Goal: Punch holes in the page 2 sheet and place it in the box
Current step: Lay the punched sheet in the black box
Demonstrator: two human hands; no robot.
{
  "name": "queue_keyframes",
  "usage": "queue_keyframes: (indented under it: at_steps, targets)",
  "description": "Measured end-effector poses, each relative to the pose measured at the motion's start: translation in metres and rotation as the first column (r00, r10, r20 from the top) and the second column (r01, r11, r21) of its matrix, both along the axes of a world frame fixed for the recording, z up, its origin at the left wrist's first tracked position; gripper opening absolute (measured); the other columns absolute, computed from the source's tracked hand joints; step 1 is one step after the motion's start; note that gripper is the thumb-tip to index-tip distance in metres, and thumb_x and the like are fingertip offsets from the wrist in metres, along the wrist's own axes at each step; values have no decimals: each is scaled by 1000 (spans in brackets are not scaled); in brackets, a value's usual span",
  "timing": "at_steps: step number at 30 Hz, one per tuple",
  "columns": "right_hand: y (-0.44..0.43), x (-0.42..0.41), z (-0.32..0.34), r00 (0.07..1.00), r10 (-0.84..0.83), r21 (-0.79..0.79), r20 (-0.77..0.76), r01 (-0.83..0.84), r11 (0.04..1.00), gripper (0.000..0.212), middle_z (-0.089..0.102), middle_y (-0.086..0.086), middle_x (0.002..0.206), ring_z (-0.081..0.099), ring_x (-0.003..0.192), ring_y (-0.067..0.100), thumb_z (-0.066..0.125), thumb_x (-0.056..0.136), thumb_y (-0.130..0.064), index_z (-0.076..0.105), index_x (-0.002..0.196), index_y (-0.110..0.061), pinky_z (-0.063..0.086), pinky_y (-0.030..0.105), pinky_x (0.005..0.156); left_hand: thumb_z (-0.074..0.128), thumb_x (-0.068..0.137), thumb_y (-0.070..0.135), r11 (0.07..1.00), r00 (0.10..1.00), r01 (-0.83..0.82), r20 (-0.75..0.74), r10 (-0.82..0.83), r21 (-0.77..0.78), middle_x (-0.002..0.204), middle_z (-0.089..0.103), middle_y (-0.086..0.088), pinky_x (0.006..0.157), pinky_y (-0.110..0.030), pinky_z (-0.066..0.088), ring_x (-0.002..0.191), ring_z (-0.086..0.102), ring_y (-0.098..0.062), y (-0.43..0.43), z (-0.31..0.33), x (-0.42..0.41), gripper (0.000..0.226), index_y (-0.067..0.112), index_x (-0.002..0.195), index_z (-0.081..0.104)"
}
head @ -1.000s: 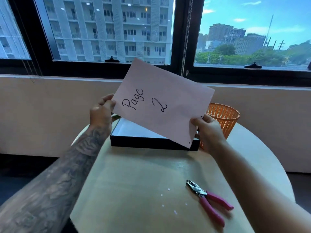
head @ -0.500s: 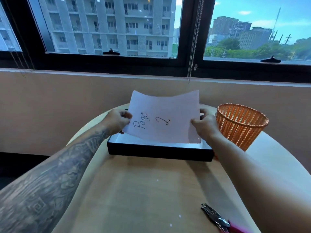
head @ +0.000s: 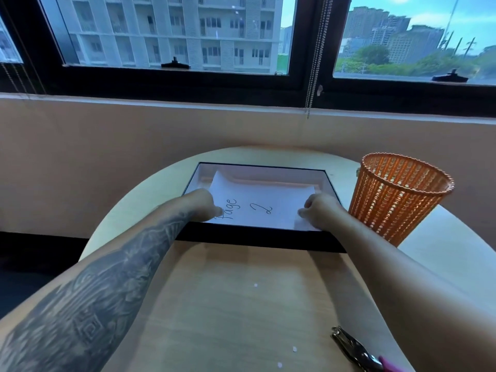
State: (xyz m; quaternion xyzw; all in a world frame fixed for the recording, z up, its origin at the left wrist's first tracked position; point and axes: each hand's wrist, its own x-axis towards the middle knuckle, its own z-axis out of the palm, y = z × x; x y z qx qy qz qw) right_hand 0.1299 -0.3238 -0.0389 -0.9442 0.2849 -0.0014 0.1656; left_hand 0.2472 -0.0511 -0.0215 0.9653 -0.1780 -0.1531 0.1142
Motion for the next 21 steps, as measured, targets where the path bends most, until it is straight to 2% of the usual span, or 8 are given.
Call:
queue_keyframes:
  at_steps: [2,4,6,9,13,15,17,21]
  targets:
    - [2,-2,2,997,31,-60,-74,-35,998,44,62,10,133,61,112,32,58,96,-44,67,125,-11,53,39,95,54,94,57,998,1000,3,-14,-2,61,128,62,-8,96,-37,48,112,60,-27,-2,2,-2,59,6,123,62]
    - [6,-9,8,998,48,-87,-51,-52,995,48,60,11,136,57,121,32,54,98,-48,66,127,-12,49,39,100,50,94,61,994,1000,1,-2,-1,105,137,56,-9,98,-37,46,119,56,-28,-3,6,-8,66,7,132,57]
    - [12,-20,15,994,67,-62,88,-62,996,45,54,9,144,51,128,30,56,97,-45,64,130,-14,45,38,104,49,95,59,997,998,-8,60,4,71,146,48,-10,101,-39,44,127,51,-29,-1,11,-18,66,8,138,52]
    - [29,-52,22,932,150,-20,330,-152,988,35,49,2,147,48,132,24,63,94,-42,67,122,-21,42,40,105,56,95,49,985,964,6,262,39,-170,152,40,-2,103,-41,40,135,43,-27,6,15,-50,53,17,137,51]
    - [65,-105,15,851,350,-57,391,-358,932,21,58,-6,132,49,126,18,65,92,-32,70,111,-24,41,35,103,60,92,25,862,896,244,443,-25,-444,130,56,1,95,-38,44,120,50,-23,14,1,-110,28,19,119,63]
    - [86,-126,6,815,450,-69,364,-458,886,19,63,-7,125,53,121,18,63,93,-27,73,108,-24,45,34,99,58,90,21,839,903,288,423,-78,-461,117,62,1,92,-38,48,110,55,-22,18,-14,-141,23,19,111,66]
    - [105,-140,-6,784,528,-116,325,-522,845,24,65,-4,124,55,118,21,56,93,-24,74,108,-23,47,35,95,54,85,24,847,929,258,360,-86,-464,112,64,0,91,-40,50,106,58,-24,23,-32,-166,26,19,106,68]
    - [135,-155,-31,778,576,-181,251,-547,818,40,65,-4,126,56,113,24,38,97,-40,68,121,-29,49,38,91,48,84,29,889,935,219,348,-74,-401,116,64,-5,95,-43,48,107,56,-30,35,-60,-200,35,16,108,70]
